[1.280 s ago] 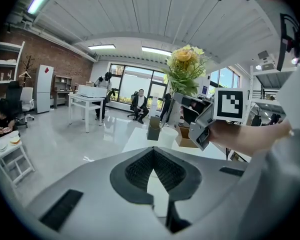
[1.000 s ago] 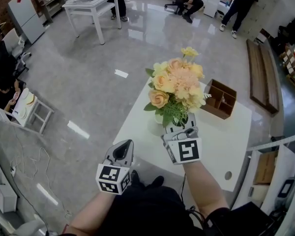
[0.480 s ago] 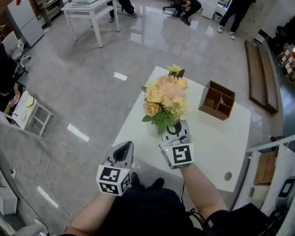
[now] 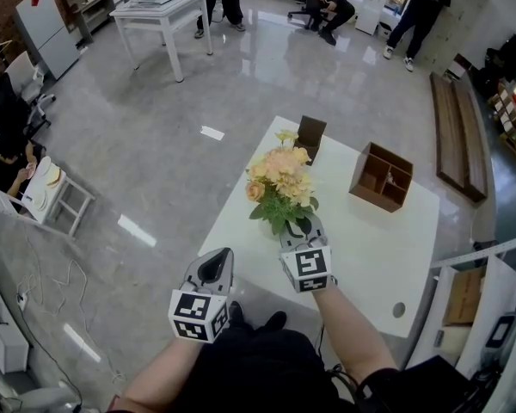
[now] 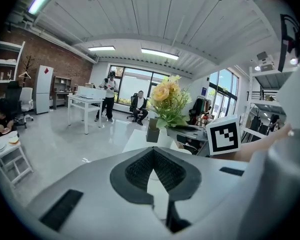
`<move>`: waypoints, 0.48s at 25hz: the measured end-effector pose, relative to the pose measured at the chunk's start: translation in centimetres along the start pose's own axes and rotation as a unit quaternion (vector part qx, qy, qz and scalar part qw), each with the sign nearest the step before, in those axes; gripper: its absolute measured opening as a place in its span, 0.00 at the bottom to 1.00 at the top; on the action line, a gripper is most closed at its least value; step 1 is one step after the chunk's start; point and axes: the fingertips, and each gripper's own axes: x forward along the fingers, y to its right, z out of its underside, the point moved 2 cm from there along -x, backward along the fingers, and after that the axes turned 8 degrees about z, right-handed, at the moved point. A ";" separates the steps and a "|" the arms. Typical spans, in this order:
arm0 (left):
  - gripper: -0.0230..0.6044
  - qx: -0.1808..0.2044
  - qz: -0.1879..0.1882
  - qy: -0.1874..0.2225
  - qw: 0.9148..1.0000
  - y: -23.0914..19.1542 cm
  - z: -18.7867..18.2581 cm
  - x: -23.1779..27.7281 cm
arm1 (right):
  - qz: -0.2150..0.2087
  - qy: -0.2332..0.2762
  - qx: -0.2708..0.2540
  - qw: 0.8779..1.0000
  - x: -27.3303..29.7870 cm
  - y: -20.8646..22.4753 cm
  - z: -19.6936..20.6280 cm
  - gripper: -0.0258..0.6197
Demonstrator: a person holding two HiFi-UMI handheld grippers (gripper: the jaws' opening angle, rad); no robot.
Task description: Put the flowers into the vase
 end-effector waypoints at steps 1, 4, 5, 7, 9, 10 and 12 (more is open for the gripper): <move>0.04 0.000 0.001 0.001 1.000 0.1 0.0 0.0 | -0.002 -0.005 0.004 1.000 0.1 0.0 0.0 0.11; 0.04 -0.001 0.003 0.005 1.000 0.2 -0.2 0.1 | -0.012 -0.020 0.020 1.000 0.4 0.3 0.1 0.12; 0.04 -0.002 0.004 0.006 1.000 0.3 -0.3 0.1 | -0.017 -0.027 0.028 0.999 0.5 0.4 0.2 0.13; 0.04 -0.002 0.005 0.010 1.000 0.3 -0.5 0.2 | -0.025 -0.042 0.038 0.998 0.6 0.7 0.4 0.13; 0.04 -0.004 0.006 0.016 1.000 0.2 -0.7 0.2 | -0.031 -0.058 0.037 0.997 0.7 0.8 0.4 0.14; 0.04 -0.006 0.007 0.019 1.000 0.2 -0.7 0.3 | -0.034 -0.068 0.035 0.997 0.8 0.9 0.5 0.14; 0.04 -0.011 0.010 0.024 1.000 0.2 -0.8 0.4 | -0.039 -0.089 0.032 0.995 1.0 0.9 0.5 0.15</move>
